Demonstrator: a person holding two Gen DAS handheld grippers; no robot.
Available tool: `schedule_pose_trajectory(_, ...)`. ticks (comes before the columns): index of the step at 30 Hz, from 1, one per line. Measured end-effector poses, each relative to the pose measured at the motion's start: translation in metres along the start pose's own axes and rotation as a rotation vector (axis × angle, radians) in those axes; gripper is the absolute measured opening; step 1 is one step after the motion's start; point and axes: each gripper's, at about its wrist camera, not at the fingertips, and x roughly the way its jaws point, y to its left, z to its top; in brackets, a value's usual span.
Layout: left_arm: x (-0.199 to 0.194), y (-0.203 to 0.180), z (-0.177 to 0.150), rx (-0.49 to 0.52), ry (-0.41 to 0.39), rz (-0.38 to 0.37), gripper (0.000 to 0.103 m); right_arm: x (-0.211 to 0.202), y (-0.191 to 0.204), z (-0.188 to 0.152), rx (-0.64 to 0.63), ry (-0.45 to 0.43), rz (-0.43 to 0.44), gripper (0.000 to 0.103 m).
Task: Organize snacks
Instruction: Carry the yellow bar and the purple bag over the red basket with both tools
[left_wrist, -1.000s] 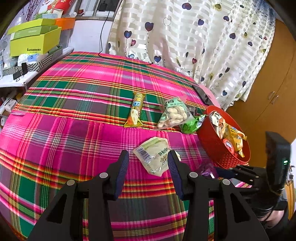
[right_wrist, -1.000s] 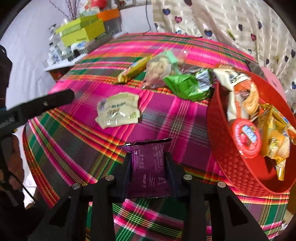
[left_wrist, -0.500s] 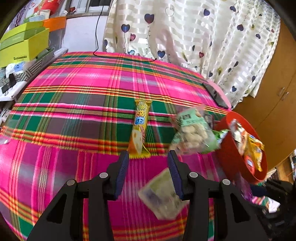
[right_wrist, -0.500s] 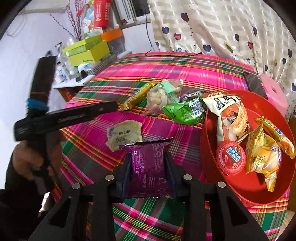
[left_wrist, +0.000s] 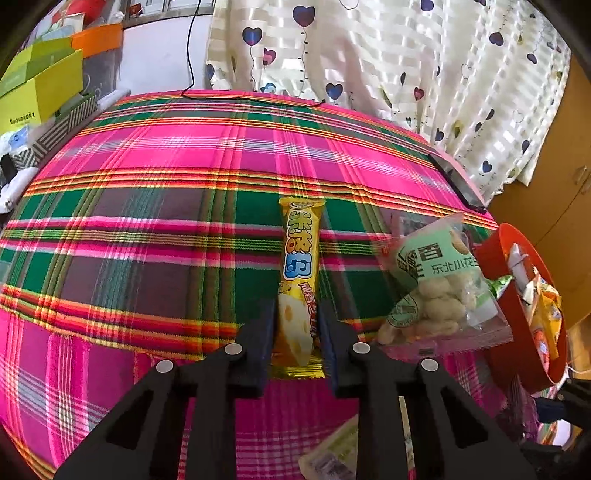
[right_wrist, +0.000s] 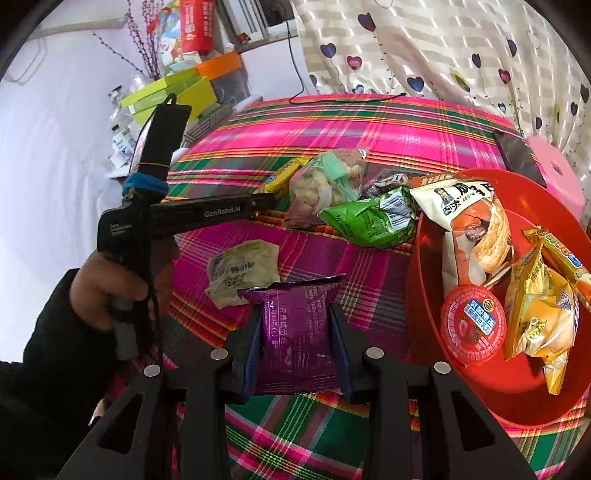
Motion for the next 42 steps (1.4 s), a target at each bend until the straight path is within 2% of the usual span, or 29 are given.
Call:
schedule_pose_trajectory(13, -0.06, -0.002, -0.023, -0.018, -0.099, -0.015, 0.023, -0.021, 0.005, -0.004, -0.004, -0.047, -0.016, 0.032)
schedule_pose_trajectory(23, -0.109, -0.026, -0.045, -0.019, -0.164, -0.048, 0.023, -0.052, 0.01, -0.009, -0.002, -0.107, -0.031, 0.032)
schedule_pose_trajectory(42, -0.131, -0.076, -0.053, 0.057, -0.175, -0.112, 0.024, -0.09, -0.006, -0.021, 0.041, -0.181, -0.055, 0.032)
